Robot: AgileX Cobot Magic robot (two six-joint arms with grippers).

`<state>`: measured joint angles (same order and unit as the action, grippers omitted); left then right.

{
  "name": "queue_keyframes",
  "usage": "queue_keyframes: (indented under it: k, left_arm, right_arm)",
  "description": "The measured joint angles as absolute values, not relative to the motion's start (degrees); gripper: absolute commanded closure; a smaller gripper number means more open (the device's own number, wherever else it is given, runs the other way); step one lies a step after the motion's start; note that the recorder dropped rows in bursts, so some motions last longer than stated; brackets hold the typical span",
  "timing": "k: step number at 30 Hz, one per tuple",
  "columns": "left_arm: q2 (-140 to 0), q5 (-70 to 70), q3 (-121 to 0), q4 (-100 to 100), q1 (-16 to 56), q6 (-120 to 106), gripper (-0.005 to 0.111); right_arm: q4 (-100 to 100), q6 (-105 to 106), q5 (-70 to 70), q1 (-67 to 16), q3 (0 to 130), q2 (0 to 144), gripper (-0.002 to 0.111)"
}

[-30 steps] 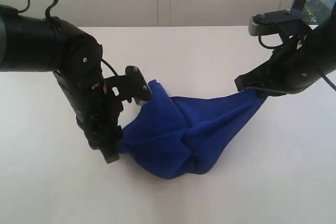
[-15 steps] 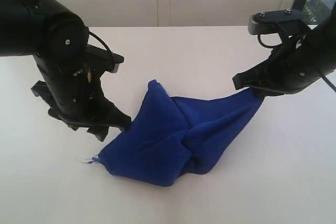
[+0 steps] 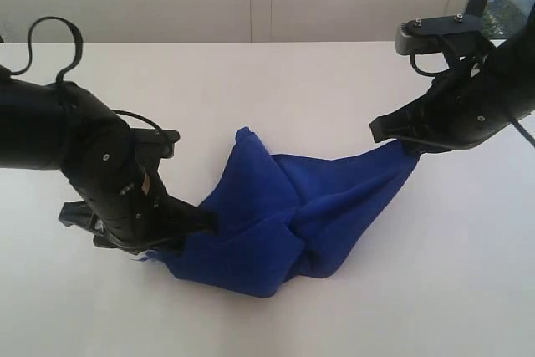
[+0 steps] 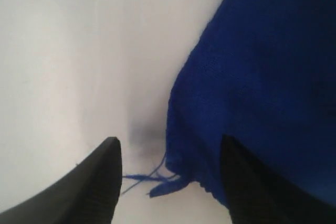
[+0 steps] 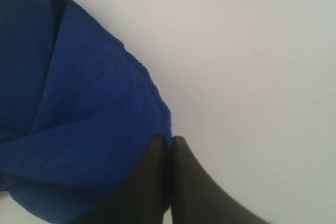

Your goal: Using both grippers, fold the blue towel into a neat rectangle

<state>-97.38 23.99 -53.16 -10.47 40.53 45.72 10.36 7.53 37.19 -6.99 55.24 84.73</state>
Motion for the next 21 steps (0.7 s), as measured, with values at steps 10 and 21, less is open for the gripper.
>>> queue_keyframes:
  k: [10, 21]
  left_arm:
    - [-100.2, 20.7, -53.0, -10.5, 40.5, 46.0, 0.078]
    - [-100.2, 18.6, -53.0, -12.0, 40.5, 46.0, 0.107]
  right_arm:
    - [10.4, 7.5, 37.1, -7.0, 55.2, 84.7, 0.108]
    - [10.4, 7.5, 37.1, -7.0, 55.2, 84.7, 0.108]
